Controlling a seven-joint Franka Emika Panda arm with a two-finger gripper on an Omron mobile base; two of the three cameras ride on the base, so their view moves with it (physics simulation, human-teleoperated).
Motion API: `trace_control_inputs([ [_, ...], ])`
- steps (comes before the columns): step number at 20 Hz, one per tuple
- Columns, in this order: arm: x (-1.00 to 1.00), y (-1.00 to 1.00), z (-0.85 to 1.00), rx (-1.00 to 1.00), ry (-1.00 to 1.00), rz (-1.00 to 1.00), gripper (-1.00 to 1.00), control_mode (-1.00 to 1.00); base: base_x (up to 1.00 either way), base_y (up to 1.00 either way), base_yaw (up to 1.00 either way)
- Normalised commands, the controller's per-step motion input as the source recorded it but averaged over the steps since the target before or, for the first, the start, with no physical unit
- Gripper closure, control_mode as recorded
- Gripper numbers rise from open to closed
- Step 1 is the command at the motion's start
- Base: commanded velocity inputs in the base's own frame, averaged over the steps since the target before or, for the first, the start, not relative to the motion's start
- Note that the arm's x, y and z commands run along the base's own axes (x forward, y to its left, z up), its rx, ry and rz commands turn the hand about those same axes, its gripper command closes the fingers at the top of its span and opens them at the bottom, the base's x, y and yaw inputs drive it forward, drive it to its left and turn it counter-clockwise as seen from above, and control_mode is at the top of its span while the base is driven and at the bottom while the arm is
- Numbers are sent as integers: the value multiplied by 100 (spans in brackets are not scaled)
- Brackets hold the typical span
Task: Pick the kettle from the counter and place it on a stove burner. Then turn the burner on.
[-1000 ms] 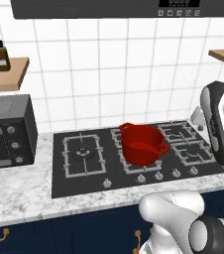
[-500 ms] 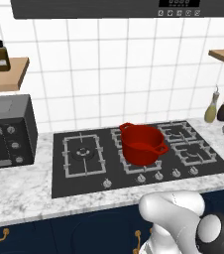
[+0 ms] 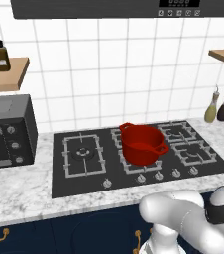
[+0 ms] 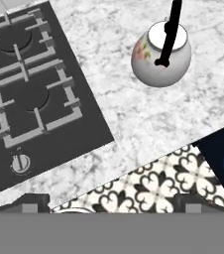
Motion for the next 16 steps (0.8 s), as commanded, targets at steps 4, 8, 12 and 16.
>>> trace_control_inputs([
  [4,74,-100,0,1,9,-7,-100,-100,0,0,0],
  [8,97,-100,-15,4,18,-3,-100,-100,0,0,0],
  [12,45,-71,-31,1,3,0,-100,-100,0,0,0],
  [16,0,0,0,0,0,0,-100,-100,0,0,0],
])
